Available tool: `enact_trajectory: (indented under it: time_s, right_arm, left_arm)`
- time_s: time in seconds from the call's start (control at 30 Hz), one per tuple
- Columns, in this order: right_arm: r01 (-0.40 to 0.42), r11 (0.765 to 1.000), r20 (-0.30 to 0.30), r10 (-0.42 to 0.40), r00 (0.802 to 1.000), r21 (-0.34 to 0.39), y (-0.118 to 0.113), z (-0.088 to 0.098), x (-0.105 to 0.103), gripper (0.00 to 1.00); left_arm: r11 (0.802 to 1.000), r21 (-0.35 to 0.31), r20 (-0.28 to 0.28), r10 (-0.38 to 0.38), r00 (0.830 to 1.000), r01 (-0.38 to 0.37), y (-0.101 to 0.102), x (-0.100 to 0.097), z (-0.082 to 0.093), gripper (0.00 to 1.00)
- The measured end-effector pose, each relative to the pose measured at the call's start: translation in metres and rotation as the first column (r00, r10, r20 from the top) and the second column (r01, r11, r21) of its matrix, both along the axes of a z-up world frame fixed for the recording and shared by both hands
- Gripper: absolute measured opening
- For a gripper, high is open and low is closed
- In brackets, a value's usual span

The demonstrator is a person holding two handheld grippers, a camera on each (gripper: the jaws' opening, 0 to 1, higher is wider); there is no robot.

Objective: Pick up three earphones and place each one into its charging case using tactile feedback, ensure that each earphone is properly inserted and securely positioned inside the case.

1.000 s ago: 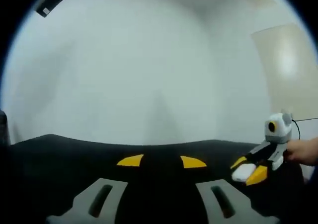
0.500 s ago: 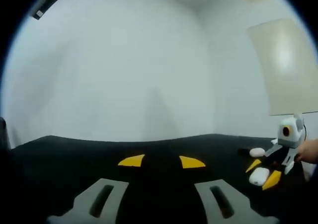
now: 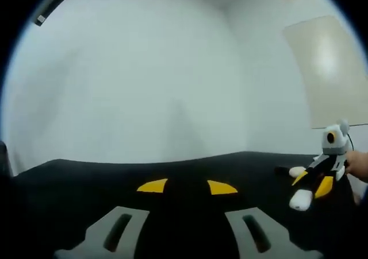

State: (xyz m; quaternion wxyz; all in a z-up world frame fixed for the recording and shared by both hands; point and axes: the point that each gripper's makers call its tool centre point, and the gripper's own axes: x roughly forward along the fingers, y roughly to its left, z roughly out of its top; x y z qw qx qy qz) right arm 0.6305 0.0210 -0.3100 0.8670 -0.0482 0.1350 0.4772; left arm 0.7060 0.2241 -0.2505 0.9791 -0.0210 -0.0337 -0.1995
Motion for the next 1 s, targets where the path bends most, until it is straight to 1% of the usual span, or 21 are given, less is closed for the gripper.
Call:
enact_trajectory:
  time_s: [0.03,0.07,0.1,0.13,0.17,0.2,0.23,0.27,0.33,0.37,0.4,0.47,0.53,0.6,0.7,0.77,0.83,0.9,1.0]
  right_arm:
    - [-0.005,1.000,-0.002,0.005,1.000,-0.012,-0.002,-0.001,0.001,0.44]
    - [-0.038,0.999,-0.018,0.038,0.999,-0.030,-0.002,-0.005,-0.003,0.43]
    - [-0.074,0.996,-0.044,0.072,0.996,-0.040,-0.001,-0.009,-0.008,0.42]
    - [-0.079,0.996,-0.054,0.076,0.996,-0.040,0.000,-0.010,-0.009,0.41]
    - [-0.082,0.996,-0.046,0.080,0.996,-0.039,0.000,-0.010,-0.010,0.41]
    - [-0.093,0.995,-0.033,0.092,0.995,-0.042,0.001,-0.010,-0.010,0.41]
    - [-0.096,0.994,-0.025,0.095,0.995,-0.042,0.001,-0.010,-0.010,0.42]
    - [-0.098,0.995,-0.014,0.097,0.995,-0.037,0.001,-0.010,-0.008,0.43]
    - [-0.103,0.995,0.000,0.103,0.995,-0.013,0.002,-0.007,-0.005,0.44]
    - [-0.106,0.994,-0.002,0.106,0.994,-0.008,0.002,-0.006,-0.004,0.44]
    - [-0.109,0.994,-0.011,0.109,0.994,0.000,0.002,-0.006,-0.003,0.44]
    - [-0.114,0.993,-0.018,0.114,0.993,-0.001,0.003,-0.007,-0.004,0.44]
    - [-0.126,0.992,-0.021,0.125,0.992,-0.032,0.003,-0.011,-0.007,0.43]
    - [-0.130,0.991,-0.013,0.129,0.992,-0.042,0.002,-0.012,-0.011,0.42]
    - [-0.146,0.988,-0.021,0.145,0.989,-0.046,0.001,-0.012,-0.024,0.40]
    - [-0.162,0.985,-0.023,0.160,0.987,-0.066,-0.001,-0.014,-0.034,0.40]
    - [-0.187,0.980,-0.037,0.185,0.982,-0.074,0.000,-0.016,-0.046,0.39]
    - [-0.227,0.971,-0.049,0.224,0.973,-0.075,0.004,-0.018,-0.061,0.37]
    - [-0.252,0.965,-0.038,0.250,0.967,-0.076,0.012,-0.019,-0.071,0.37]
  left_arm:
    - [1.000,0.002,0.002,-0.004,1.000,0.004,-0.001,-0.001,0.000,0.22]
    - [1.000,0.004,0.006,-0.012,1.000,0.012,-0.003,-0.002,0.001,0.23]
    - [0.999,0.003,0.020,-0.037,0.999,0.036,-0.007,-0.004,0.004,0.23]
    - [0.996,-0.003,0.054,-0.090,0.994,0.091,-0.016,-0.010,0.010,0.24]
    - [0.993,-0.008,0.073,-0.115,0.991,0.116,-0.021,-0.014,0.014,0.25]
    - [0.990,0.004,0.081,-0.143,0.986,0.143,-0.028,-0.019,0.015,0.25]
    - [0.981,0.025,0.077,-0.191,0.978,0.190,-0.038,-0.026,0.014,0.25]
    - [0.970,0.049,0.078,-0.243,0.967,0.240,-0.050,-0.034,0.013,0.26]
    - [0.954,0.091,0.077,-0.292,0.953,0.285,-0.063,-0.040,0.010,0.26]
    - [0.949,0.114,0.060,-0.303,0.951,0.295,-0.067,-0.040,0.006,0.26]
    - [0.946,0.130,0.044,-0.304,0.952,0.296,-0.069,-0.038,0.002,0.26]
    - [0.944,0.147,0.033,-0.302,0.953,0.294,-0.071,-0.036,-0.001,0.26]
    - [0.942,0.152,0.031,-0.308,0.951,0.300,-0.071,-0.037,-0.002,0.26]
    - [0.941,0.153,0.035,-0.310,0.950,0.302,-0.072,-0.038,-0.001,0.26]
    - [0.939,0.157,0.036,-0.316,0.948,0.307,-0.073,-0.040,0.000,0.26]
    - [0.932,0.179,0.044,-0.327,0.944,0.315,-0.077,-0.042,-0.001,0.26]
    - [0.926,0.197,0.034,-0.333,0.942,0.321,-0.080,-0.042,-0.004,0.26]
    - [0.924,0.218,0.023,-0.326,0.945,0.314,-0.079,-0.041,-0.007,0.26]
    - [0.924,0.222,0.021,-0.324,0.946,0.311,-0.078,-0.040,-0.008,0.26]
